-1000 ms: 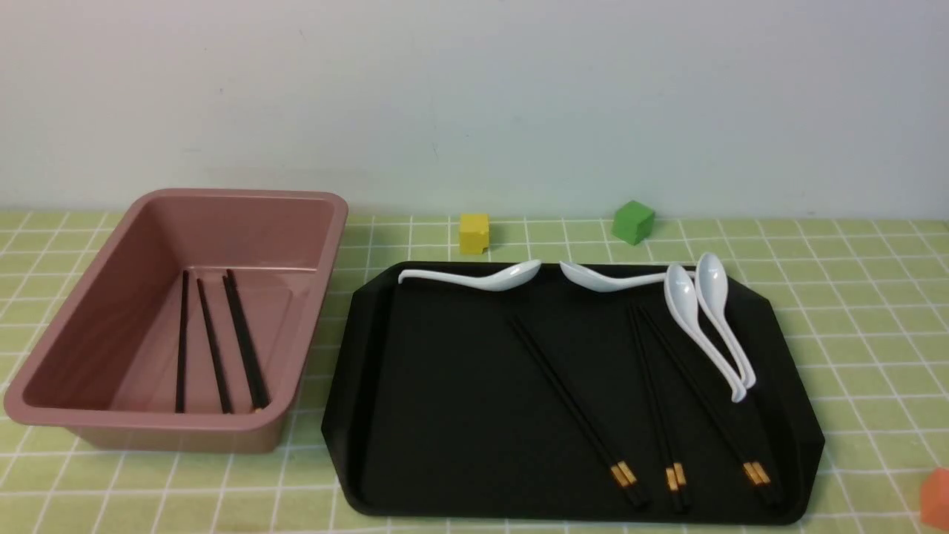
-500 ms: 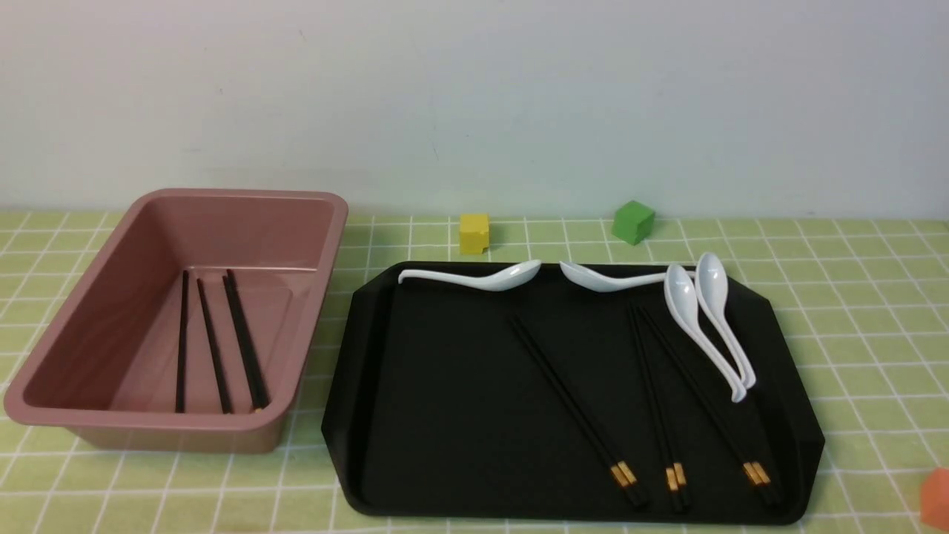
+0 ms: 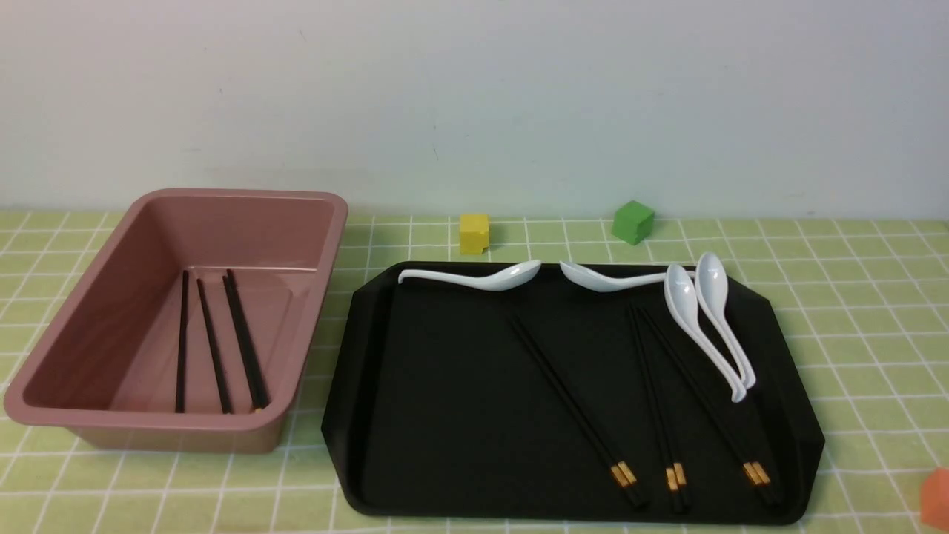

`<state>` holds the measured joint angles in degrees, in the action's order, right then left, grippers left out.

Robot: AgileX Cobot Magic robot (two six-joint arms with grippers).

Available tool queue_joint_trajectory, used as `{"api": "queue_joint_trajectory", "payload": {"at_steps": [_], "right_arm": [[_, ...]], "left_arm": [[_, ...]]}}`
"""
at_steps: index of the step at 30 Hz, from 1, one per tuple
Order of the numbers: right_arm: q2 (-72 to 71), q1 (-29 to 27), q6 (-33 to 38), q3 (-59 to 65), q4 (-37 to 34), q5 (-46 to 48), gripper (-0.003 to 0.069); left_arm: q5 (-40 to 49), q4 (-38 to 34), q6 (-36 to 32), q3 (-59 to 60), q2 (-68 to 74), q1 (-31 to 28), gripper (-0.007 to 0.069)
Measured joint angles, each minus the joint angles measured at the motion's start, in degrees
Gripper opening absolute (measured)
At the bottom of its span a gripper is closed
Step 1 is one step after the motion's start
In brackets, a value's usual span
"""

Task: On green tablecloth take chopsticks from black tray and put them in box.
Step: 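Reach over to the black tray and grasp a pair of chopsticks with the left gripper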

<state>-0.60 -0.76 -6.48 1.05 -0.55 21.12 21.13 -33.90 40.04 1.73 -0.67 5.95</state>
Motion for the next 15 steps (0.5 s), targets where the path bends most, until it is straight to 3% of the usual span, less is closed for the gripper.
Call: {"api": "queue_joint_trajectory", "payload": {"at_steps": [3, 8, 11, 15], "right_arm": [[0.0, 0.0, 0.0, 0.0, 0.0, 0.0, 0.0239], [0.0, 0.0, 0.0, 0.0, 0.0, 0.0, 0.0239], [0.0, 0.0, 0.0, 0.0, 0.0, 0.0, 0.0239], [0.0, 0.0, 0.0, 0.0, 0.0, 0.0, 0.0239]], "left_arm": [[-0.39, -11.61, 5.12, 0.0, 0.0, 0.0, 0.0072], [-3.47, -26.0, 5.95, 0.0, 0.0, 0.0, 0.0073], [-3.51, -32.04, -0.27, -2.91, 0.0, 0.0, 0.0075], [-3.18, -34.26, -11.73, -12.73, 1.4, 0.0, 0.0075]]}}
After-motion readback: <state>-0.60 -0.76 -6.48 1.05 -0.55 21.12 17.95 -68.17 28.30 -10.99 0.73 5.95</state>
